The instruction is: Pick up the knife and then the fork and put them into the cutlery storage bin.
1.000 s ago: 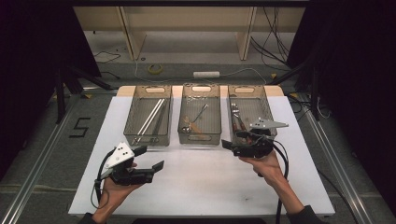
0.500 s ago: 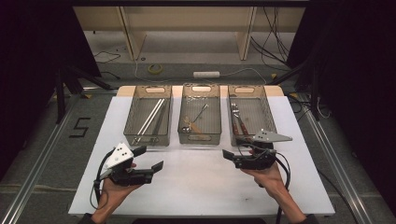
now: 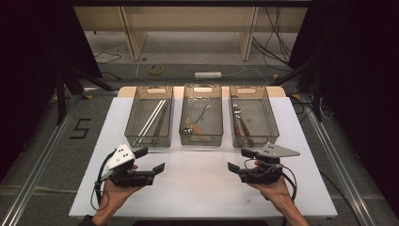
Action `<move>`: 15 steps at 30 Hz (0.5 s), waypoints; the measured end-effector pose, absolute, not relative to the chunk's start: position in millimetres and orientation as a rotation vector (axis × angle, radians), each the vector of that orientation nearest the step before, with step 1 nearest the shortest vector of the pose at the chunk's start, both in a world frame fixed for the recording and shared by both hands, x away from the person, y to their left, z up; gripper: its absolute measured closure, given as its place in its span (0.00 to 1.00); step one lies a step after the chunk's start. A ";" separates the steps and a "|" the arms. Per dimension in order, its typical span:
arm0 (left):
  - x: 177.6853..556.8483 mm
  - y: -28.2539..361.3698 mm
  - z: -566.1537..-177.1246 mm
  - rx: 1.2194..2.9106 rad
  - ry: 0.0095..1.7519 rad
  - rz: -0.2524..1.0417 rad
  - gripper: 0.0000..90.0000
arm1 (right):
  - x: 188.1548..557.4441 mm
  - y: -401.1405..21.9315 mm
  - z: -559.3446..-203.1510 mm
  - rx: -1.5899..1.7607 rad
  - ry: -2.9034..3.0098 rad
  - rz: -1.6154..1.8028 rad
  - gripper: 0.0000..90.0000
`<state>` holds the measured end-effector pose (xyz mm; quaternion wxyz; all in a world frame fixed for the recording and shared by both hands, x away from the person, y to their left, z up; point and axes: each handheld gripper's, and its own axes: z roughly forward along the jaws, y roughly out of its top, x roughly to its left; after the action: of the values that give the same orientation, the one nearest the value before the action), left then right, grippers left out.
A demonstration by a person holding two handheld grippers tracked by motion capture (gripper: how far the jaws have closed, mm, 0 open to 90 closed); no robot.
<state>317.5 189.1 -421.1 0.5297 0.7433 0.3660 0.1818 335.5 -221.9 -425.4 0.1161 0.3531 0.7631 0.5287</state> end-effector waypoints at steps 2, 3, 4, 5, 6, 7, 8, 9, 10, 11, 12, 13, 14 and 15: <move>317.4 189.1 -421.1 1.778 0.871 0.435 0.17 | 333.5 -224.8 -426.7 1.039 2.227 1.540 0.25; 317.4 189.1 -421.1 1.780 0.869 0.436 0.17 | 332.7 -226.0 -427.5 1.046 2.225 1.537 0.25; 317.3 188.9 -421.1 1.779 0.870 0.435 0.17 | 332.0 -227.4 -428.2 1.050 2.226 1.534 0.25; 317.5 188.9 -421.1 1.780 0.868 0.436 0.17 | 331.5 -228.5 -428.9 1.050 2.226 1.528 0.25; 317.3 188.9 -421.1 1.780 0.870 0.435 0.17 | 330.8 -229.6 -429.4 1.053 2.226 1.523 0.26; 317.3 188.9 -421.2 1.779 0.871 0.434 0.17 | 330.1 -230.2 -429.9 1.056 2.221 1.522 0.25; 317.2 189.0 -421.2 1.779 0.871 0.433 0.17 | 329.2 -230.8 -430.0 1.062 2.222 1.522 0.25; 317.2 189.1 -421.2 1.777 0.872 0.432 0.17 | 328.8 -231.4 -430.5 1.055 2.221 1.523 0.25; 317.2 189.2 -421.3 1.777 0.873 0.431 0.17 | 327.9 -231.7 -430.7 1.060 2.221 1.521 0.25; 317.2 189.3 -421.2 1.778 0.872 0.429 0.17 | 327.3 -232.1 -431.1 1.062 2.220 1.519 0.25; 317.2 189.2 -421.3 1.778 0.872 0.430 0.17 | 326.7 -232.4 -431.5 1.061 2.219 1.518 0.26; 317.2 189.1 -421.3 1.778 0.871 0.429 0.17 | 325.7 -232.6 -432.1 1.066 2.218 1.514 0.25; 317.4 189.2 -421.3 1.780 0.869 0.430 0.17 | 325.1 -232.5 -433.1 1.069 2.217 1.514 0.26; 317.4 189.2 -421.3 1.780 0.869 0.429 0.17 | 324.6 -232.4 -434.2 1.068 2.222 1.510 0.25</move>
<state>317.4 189.2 -421.3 0.5289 0.7454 0.3638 0.1797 324.6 -232.4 -434.2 0.1249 0.3665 0.7627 0.5181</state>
